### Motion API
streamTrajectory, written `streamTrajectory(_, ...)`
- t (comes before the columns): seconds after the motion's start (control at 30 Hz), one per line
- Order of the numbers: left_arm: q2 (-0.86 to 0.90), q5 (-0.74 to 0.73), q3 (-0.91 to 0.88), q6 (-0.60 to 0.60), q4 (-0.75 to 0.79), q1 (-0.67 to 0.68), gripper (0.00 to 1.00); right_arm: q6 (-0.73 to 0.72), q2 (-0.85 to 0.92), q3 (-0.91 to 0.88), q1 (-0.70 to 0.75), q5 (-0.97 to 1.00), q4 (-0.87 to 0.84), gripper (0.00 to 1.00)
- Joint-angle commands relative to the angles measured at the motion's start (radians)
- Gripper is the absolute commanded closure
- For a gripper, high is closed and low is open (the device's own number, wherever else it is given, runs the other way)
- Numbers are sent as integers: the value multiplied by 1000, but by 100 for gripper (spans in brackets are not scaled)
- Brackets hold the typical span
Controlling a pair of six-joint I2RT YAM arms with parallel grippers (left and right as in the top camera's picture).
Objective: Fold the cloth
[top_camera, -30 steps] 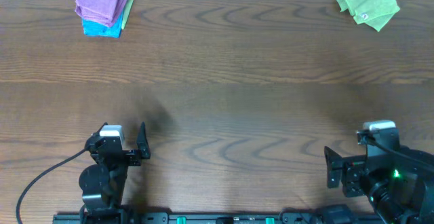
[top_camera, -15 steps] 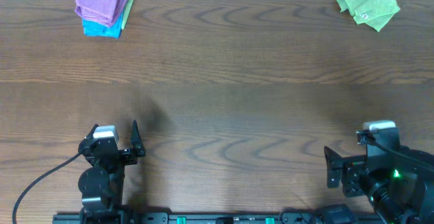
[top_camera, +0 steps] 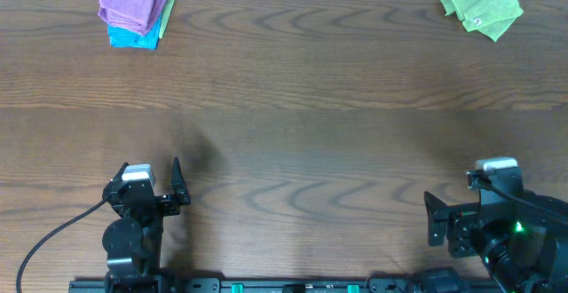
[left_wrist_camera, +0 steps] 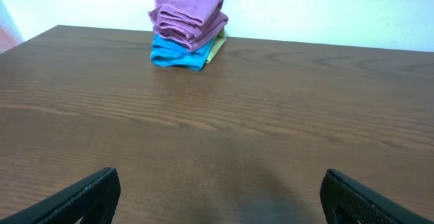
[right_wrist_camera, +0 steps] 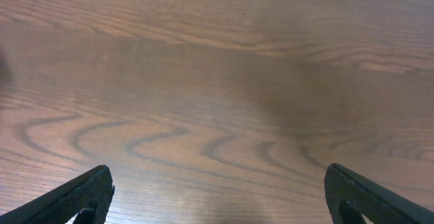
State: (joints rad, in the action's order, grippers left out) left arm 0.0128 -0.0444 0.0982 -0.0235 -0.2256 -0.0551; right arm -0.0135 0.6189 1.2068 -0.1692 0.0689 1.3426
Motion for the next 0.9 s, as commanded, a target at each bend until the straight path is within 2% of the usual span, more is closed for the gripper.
streamTrajectory(0.0,-7,26,-29,-7,-4,5,5,0,-3,0,7,10,2,1)
streamTrajectory(0.2,-7,26,-29,-7,-4,5,5,1,-3,0,7,10,1,1)
streamTrajectory(0.37,-7,26,-29,-7,-4,5,5,56,-15,-36,14,36,-51,1)
streamTrajectory(0.63,-7,26,-29,-7,-4,5,5,55,-291,-376,86,16,-375,1)
streamTrajectory(0.87,-7,26,-29,-7,-4,5,4,51,-497,-653,101,1,-477,1)
